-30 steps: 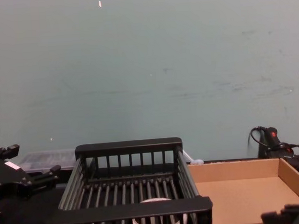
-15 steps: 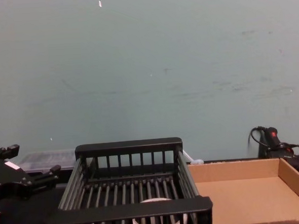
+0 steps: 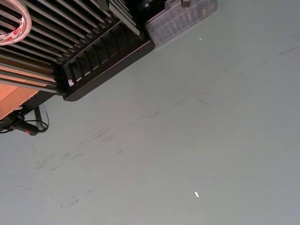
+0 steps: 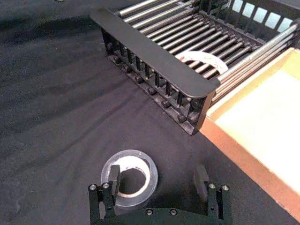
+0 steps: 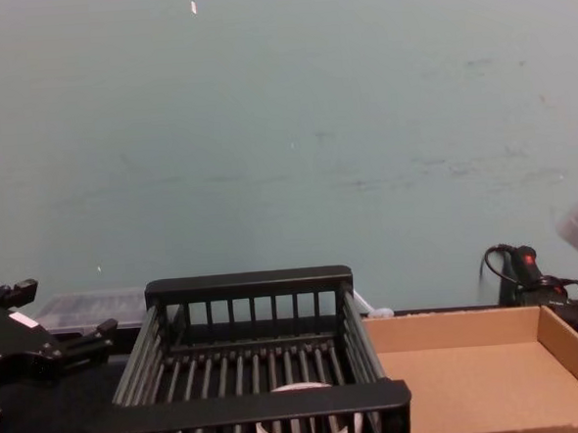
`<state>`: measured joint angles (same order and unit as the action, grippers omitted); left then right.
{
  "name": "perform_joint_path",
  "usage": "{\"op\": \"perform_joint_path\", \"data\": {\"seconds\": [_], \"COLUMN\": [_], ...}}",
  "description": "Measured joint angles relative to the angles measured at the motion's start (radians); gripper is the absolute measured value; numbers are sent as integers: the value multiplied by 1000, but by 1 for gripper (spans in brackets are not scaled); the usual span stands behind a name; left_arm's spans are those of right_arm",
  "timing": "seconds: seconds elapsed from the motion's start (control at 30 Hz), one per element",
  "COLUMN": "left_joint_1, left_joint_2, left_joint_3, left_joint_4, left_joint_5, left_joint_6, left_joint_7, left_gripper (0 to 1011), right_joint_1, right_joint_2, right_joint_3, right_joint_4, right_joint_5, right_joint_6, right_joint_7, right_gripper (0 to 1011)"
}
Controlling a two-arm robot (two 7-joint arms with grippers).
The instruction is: Pick up the white tape and place it into the black box , Pick up the silver tape and place it into the brown box.
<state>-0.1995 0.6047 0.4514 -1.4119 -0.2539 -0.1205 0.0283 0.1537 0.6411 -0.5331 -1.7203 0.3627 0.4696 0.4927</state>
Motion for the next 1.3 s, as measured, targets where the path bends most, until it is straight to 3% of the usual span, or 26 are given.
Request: {"op": "perform_joint_path", "data": {"seconds": [1.3], "left_joint_1": [0], "left_joint_2": [0], "left_joint_3": [0], "left_joint_4": [0], "left_joint_5": [0], "left_joint_6": [0], "left_joint_7": [0], "left_gripper": [1001], "right_joint_1": [41], "right_joint_2": [-52], "right_joint_3": [-32], "right_joint_4": [80], "right_joint_5": [-36], "right_joint_6": [12], "right_joint_7": [3], "right_gripper": [1002]}}
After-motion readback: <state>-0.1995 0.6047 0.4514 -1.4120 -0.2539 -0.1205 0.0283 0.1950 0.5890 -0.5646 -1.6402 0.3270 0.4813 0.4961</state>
